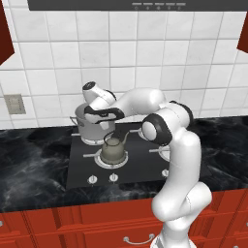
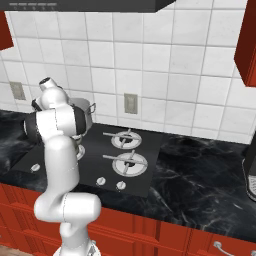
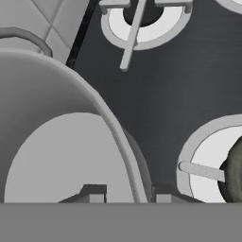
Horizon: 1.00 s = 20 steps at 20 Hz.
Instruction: Pick the kettle from the cabinet and place it on a stove burner. Then pick the pot from the counter and place it on another stove burner. Finally, turn both burners on.
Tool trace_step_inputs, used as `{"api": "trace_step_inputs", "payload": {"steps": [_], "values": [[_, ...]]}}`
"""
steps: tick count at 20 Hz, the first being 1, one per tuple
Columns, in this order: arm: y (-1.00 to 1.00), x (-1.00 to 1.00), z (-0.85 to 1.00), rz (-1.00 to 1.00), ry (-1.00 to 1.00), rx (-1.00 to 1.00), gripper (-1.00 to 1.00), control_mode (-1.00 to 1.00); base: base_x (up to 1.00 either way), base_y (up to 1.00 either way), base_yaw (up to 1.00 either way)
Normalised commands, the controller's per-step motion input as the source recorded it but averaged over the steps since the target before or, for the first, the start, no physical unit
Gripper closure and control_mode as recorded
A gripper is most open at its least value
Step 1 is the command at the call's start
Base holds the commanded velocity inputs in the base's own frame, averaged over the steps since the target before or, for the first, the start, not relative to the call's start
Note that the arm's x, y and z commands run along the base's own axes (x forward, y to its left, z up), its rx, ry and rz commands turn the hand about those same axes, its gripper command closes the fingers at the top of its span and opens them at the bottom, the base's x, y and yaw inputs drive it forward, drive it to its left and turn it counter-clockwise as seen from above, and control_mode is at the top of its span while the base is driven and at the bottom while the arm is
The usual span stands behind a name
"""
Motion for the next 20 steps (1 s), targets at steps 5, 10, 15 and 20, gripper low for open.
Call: {"api": "trace_step_inputs", "payload": {"steps": [5, 10, 15, 20], "values": [[0.08, 0.01, -0.11, -0.01, -0.01, 0.0, -1.0, -1.0, 0.0, 0.0, 0.0], [0.01, 0.0, 0.01, 0.0, -0.01, 0.0, -1.0, -1.0, 0.0, 0.0, 0.0], [0.0, 0.0, 0.06, 0.0, 0.0, 0.0, -1.0, -1.0, 0.0, 0.0, 0.0], [0.0, 0.0, 0.18, 0.0, -0.02, 0.0, -1.0, -1.0, 0.0, 0.0, 0.0]]}}
